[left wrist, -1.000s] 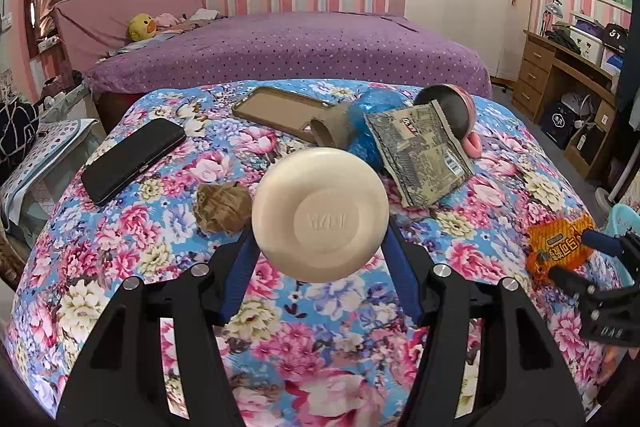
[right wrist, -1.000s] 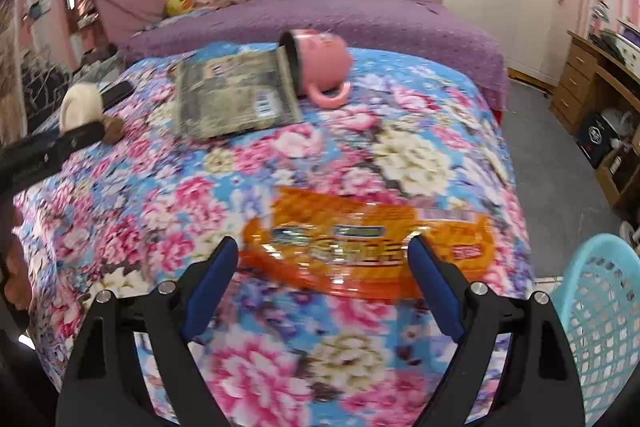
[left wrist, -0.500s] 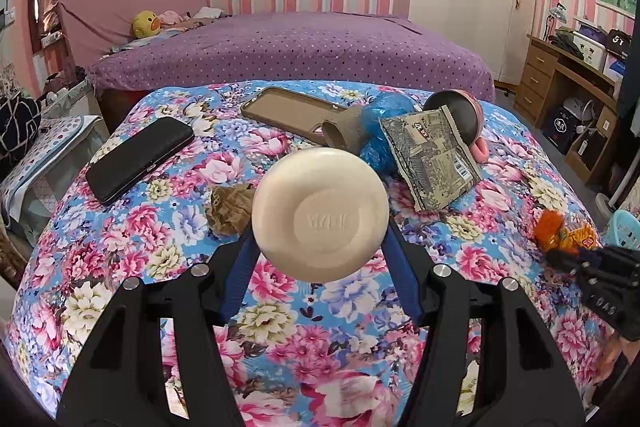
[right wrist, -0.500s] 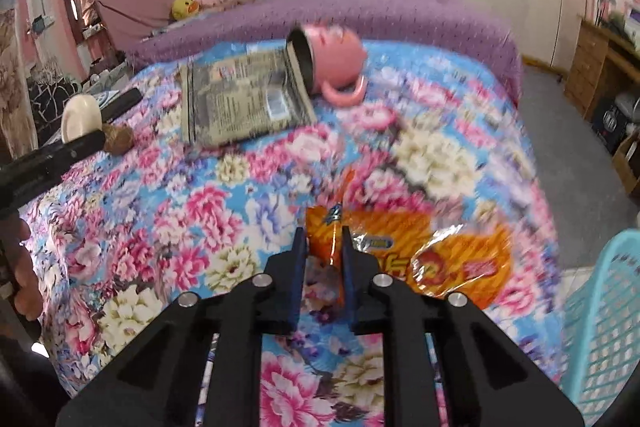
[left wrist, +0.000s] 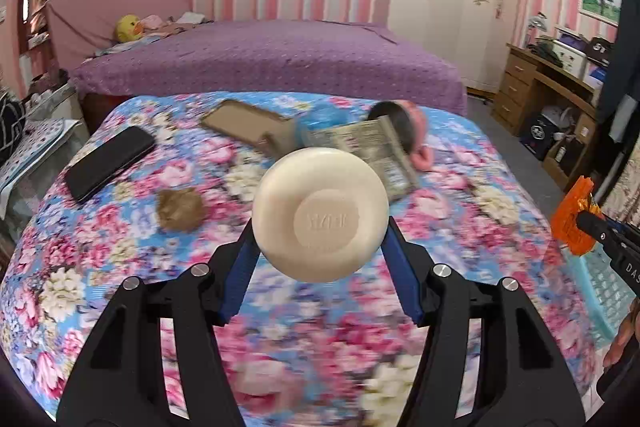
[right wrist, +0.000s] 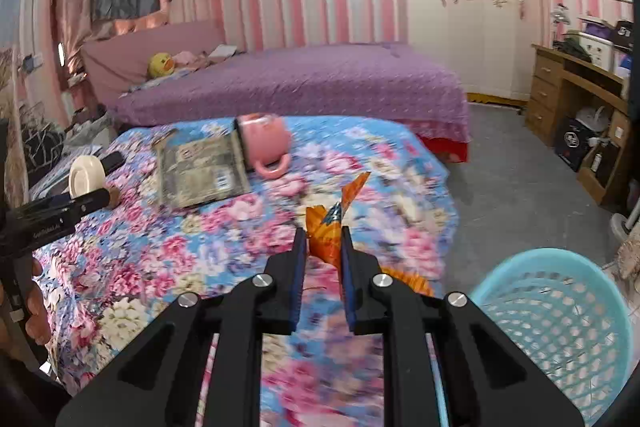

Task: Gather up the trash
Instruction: 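Carry the cream disc and orange bag over the blue basket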

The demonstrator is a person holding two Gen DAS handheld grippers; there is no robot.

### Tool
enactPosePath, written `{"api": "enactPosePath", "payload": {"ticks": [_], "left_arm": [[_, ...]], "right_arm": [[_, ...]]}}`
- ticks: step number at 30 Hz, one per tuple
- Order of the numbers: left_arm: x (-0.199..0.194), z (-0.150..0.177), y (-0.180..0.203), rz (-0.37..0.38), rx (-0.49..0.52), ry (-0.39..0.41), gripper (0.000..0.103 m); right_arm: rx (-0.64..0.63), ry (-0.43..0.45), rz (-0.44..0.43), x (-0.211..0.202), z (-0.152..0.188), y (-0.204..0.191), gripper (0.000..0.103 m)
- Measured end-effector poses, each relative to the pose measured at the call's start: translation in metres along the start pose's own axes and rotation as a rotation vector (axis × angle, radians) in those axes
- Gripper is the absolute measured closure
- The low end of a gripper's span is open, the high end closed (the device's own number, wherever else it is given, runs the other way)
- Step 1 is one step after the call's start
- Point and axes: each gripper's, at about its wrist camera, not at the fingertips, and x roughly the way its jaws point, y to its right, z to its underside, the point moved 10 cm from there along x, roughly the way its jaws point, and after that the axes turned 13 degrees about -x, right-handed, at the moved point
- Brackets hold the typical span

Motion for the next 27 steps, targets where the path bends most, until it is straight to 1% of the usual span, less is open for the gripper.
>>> {"api": "enactPosePath", "payload": {"ticks": [4,10,14,15,17,22,27], "left_arm": [[-0.007,0.008,0.037,0.028,0.040,0.018,0.044],[-0.003,0.037,0.099,0.096,0.051,-0.031,0.044],[-0.004,0.058,0.146,0.140,0.105,-0.050,0.044],[-0.006,0.065,0.163,0.158,0.129,-0.052,0.044],[-0.009,0.073,0.182,0.178,0.156,-0.052,0.044],[-0.016,0.101,0.236,0.242,0.217,-0.072,0.044],[-0.019,0.119,0.273,0.278,0.260,-0.084,0.044]], "right_arm": [[0.027,0.012,0.038,-0.020,0.009,0.035,0.086],[0.076,0.008,0.103,-0.044,0.034,0.088,0.086],[0.104,-0.011,0.150,-0.056,0.055,0.122,0.086],[0.109,-0.016,0.158,-0.057,0.059,0.127,0.086],[0.129,-0.030,0.179,-0.062,0.072,0.145,0.086],[0.174,-0.042,0.226,-0.074,0.093,0.179,0.086],[0.200,-0.055,0.260,-0.079,0.108,0.199,0.086]]}}
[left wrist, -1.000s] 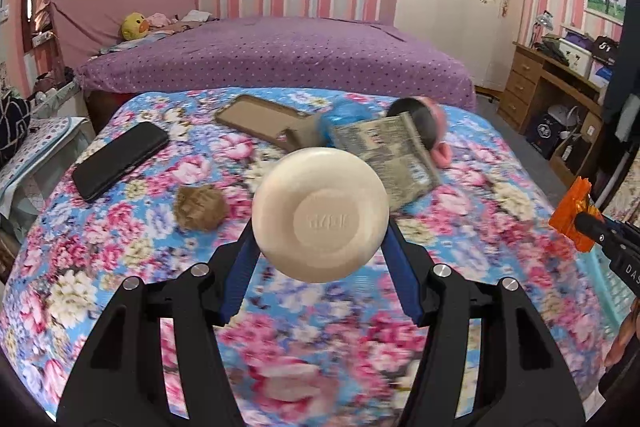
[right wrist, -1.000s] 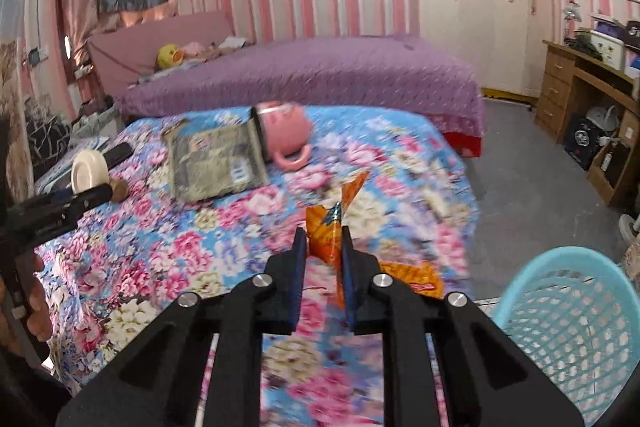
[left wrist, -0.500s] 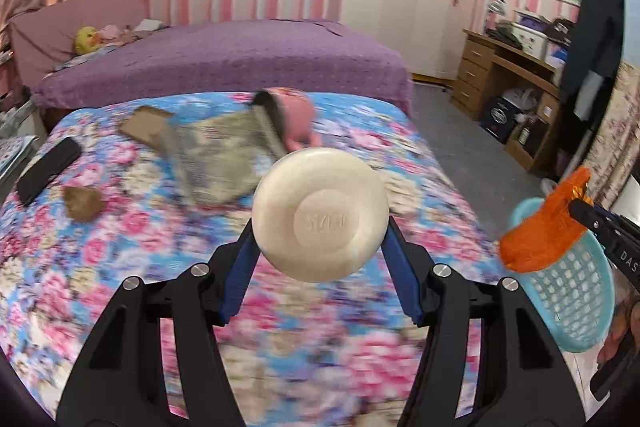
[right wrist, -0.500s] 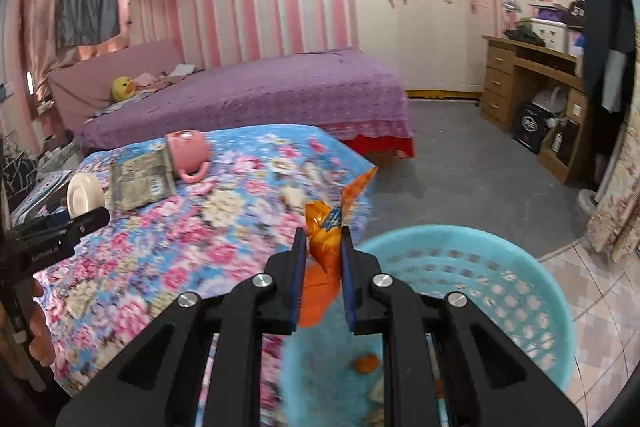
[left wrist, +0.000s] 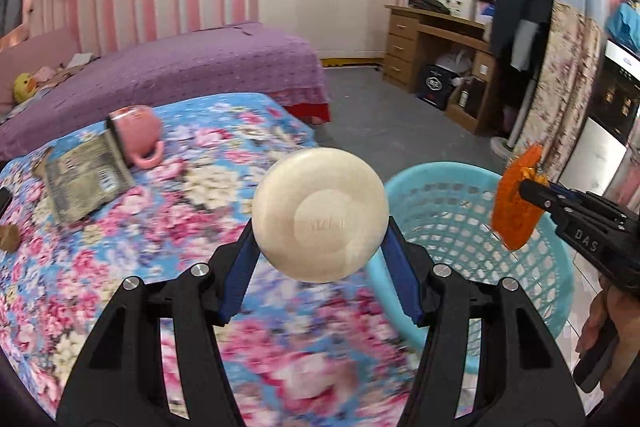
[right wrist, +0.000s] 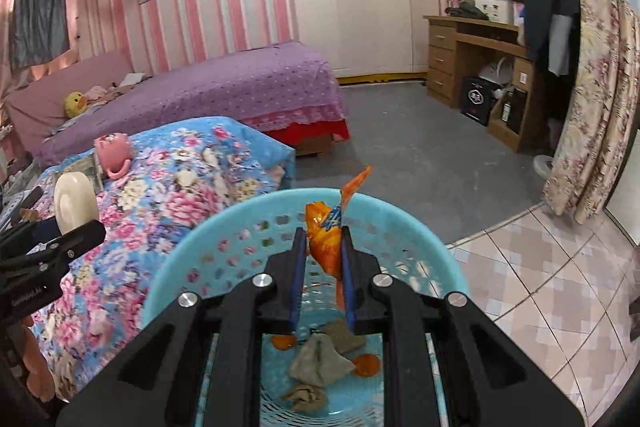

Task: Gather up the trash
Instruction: 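Carry the cream disc and orange bag over the blue basket, then open the left tool to drop the disc while the right tool releases the orange bag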

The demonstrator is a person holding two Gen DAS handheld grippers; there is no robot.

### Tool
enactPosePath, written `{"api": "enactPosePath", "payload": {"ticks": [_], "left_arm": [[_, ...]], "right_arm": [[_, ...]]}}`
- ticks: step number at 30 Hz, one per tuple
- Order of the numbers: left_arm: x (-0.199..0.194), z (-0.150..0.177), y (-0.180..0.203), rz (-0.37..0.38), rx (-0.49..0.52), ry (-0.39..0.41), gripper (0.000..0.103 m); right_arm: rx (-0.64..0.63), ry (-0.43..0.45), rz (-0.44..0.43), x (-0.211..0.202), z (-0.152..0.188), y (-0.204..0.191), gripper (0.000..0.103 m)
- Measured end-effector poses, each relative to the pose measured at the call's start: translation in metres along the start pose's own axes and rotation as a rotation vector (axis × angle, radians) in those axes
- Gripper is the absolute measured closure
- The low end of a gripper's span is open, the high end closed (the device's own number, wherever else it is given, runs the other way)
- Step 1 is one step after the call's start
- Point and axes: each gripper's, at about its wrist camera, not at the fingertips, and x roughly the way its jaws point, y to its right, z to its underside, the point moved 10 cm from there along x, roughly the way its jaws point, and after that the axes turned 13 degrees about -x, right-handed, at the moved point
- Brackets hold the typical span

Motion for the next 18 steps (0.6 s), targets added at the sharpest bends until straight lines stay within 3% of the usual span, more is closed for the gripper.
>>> {"api": "enactPosePath", "payload": {"ticks": [18], "left_arm": [[0.039,0.012,0.058,0.046,0.045,-0.073,0.043]], "right_arm": [[0.002,0.010,0.092,-0.010,0.006,0.031,0.086]]}}
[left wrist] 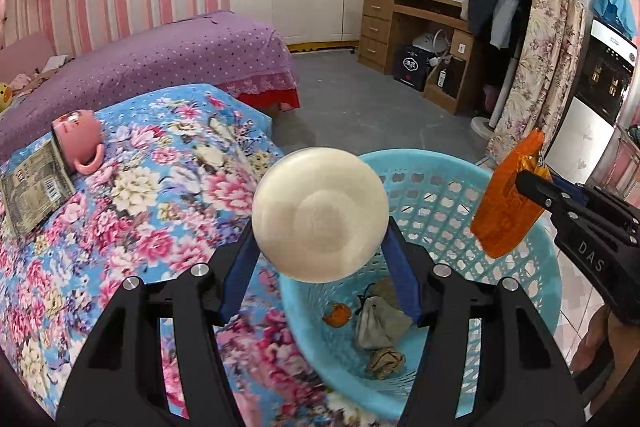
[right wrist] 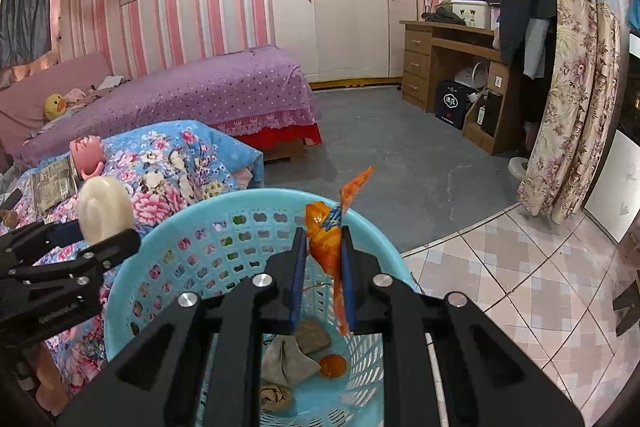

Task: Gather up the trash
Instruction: 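Open the left tool to drop the disc while the right tool releases the orange bag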

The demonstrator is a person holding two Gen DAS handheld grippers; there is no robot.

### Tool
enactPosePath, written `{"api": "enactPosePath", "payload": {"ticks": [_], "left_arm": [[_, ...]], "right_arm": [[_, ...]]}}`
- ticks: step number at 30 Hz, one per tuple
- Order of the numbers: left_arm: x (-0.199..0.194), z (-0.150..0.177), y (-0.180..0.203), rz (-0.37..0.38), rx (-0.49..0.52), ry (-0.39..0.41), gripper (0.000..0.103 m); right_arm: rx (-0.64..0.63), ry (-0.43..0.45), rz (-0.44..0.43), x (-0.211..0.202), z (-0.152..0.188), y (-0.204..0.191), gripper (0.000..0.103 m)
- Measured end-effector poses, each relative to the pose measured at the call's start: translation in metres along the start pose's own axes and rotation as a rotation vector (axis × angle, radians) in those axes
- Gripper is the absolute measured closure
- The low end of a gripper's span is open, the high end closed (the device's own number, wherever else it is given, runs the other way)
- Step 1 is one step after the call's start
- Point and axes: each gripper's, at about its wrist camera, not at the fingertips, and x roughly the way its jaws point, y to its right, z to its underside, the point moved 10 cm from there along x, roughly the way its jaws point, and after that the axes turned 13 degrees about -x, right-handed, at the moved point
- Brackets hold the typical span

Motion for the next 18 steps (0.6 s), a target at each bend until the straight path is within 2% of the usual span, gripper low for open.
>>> {"api": "enactPosePath", "payload": {"ticks": [2,3,4,12,18], "left_arm": [[0.000,-0.002,0.002,0.004,0.007,-0.004,0.033],[-0.001,-0.003,0.001,-0.001,0.006,0.003,0.023],[-0.004,-0.006,-0.001,-0.008,0.003,0.019,0.017],[-0.018,-0.020,-0.033,-0.087,0.006,0.088,0.008],[-0.029,-0.022,-0.065,-0.130,-0.017,0.112,0.006]], "right_arm": [[0.001,0.007,0.005,-0.001,-0.001,0.000,0.086],[0.002,0.009,0.007,-0.002,-0.002,0.000,0.086],[0.002,0.010,0.008,-0.002,-0.002,0.000,0.086],[0.005,-0.003,0.005,0.003,0.001,-0.001,0.086],[-0.030,-0.001,0.006,0.005,-0.003,-0.015,0.085]]}}
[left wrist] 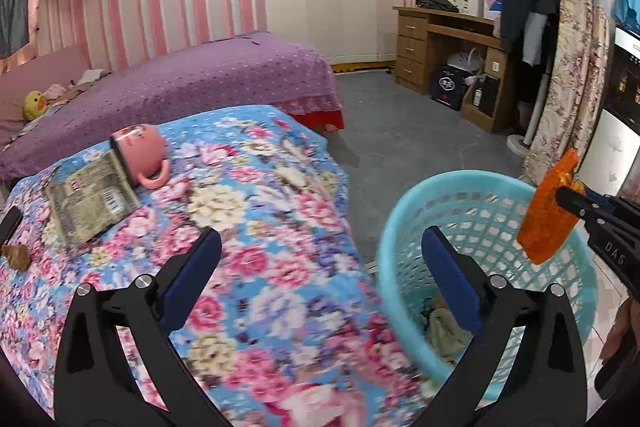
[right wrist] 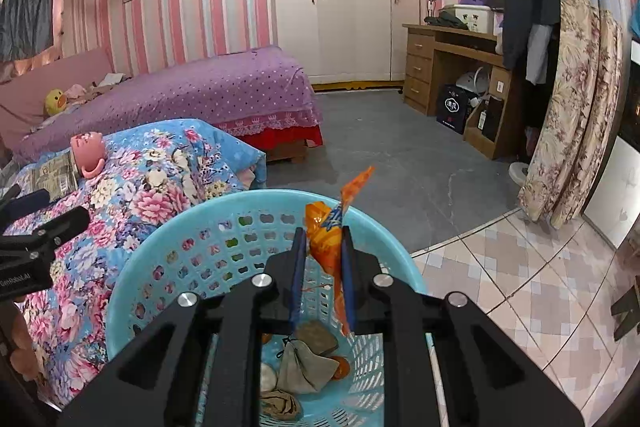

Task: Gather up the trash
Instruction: 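Open the left tool to drop the disc while the right tool releases the orange bag, then move both open tools back over the bed toward the brown paper and printed packet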

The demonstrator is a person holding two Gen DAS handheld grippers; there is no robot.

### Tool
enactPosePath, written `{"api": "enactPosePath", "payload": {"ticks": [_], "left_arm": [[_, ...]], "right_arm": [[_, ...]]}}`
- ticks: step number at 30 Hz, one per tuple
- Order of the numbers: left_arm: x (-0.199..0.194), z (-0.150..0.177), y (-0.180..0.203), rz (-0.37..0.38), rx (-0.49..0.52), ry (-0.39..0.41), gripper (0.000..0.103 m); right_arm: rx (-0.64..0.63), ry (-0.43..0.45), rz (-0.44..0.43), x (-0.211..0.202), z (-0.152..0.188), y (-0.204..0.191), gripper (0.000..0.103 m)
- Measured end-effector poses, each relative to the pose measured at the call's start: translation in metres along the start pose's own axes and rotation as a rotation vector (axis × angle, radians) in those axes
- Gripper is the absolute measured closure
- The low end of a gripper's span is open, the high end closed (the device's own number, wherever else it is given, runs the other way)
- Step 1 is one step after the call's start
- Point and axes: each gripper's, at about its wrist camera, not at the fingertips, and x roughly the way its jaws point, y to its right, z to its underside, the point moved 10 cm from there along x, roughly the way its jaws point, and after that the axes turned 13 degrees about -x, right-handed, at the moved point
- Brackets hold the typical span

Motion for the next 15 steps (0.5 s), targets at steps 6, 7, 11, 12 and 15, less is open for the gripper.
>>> {"api": "enactPosePath", "payload": {"ticks": [6,7,11,12,15], "left_arm": [[-0.009,-0.004,-0.031,-0.027,-0.040,0.000,0.006],[-0.011,-0.006,-0.035,-0.031,-0.041,0.004,0.006],[-0.024,-0.012,-0.052,-0.049,-0.038,0.026,0.006],[-0.027,-0.014,-0.058,-0.057,-0.038,0.032,0.006],[-0.034,-0.018,-0.076,-0.073,-0.049,0.040,0.006]], "right_arm": [[-0.051,-0.016,0.039,0.004,-0.002,-0.015,0.042],[-0.050,-0.008,0.039,0.002,-0.004,-0.016,0.032],[-0.030,-0.006,0.033,0.000,-0.008,-0.023,0.020],[-0.031,-0.004,0.037,-0.001,-0.009,-0.025,0.017],[-0.049,0.005,0.075,-0.006,-0.016,-0.033,0.006]]}}
